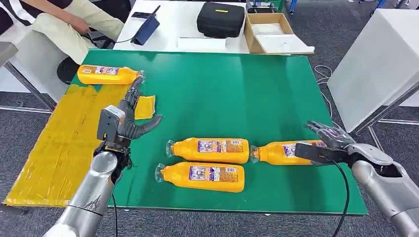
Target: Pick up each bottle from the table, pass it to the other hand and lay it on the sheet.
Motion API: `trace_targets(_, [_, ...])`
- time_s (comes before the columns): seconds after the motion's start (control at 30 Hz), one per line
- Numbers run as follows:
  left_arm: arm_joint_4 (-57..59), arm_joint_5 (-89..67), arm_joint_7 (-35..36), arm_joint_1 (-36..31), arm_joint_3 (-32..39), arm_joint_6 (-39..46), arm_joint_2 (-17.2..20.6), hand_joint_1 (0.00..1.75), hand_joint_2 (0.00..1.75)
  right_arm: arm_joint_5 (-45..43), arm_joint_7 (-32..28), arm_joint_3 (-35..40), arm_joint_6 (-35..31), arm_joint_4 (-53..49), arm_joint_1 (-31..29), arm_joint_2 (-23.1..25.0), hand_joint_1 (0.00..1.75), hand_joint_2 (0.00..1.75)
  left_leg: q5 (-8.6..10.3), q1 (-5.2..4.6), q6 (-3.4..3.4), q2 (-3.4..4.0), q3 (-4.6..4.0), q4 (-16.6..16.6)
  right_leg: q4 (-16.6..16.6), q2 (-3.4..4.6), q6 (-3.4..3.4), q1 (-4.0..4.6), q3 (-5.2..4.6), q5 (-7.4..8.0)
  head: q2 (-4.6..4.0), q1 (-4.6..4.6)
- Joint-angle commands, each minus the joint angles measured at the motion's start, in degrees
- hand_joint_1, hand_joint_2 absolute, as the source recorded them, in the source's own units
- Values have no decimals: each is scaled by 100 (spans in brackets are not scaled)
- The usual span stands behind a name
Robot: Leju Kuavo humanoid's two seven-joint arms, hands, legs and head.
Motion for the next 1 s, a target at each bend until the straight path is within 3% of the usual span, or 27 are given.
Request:
trace_targets(0.03, [468, 0, 26, -217, 176, -3, -74, 0, 175, 164, -123, 102, -40, 925, -415, 618, 0, 175, -19, 15, -39, 26, 51, -6, -18, 19, -31, 16, 49, -6, 0, -2])
trace_targets(0.3, [506, -8, 40, -203, 203, -4, -81, 0, 175, 197, -127, 96, 56, 972, -384, 591, 0, 175, -7, 6, -19, 8, 19, -2, -6, 4, -15, 6, 19, -3, 0, 0])
trace_targets(1.0, [510, -23, 75, -180, 210, -14, -135, 0, 175, 208, -168, 101, 135, 1257, -267, 699, 0, 175, -11, 10, -26, 7, 33, -4, -11, 2, -21, 10, 34, -6, 0, 0])
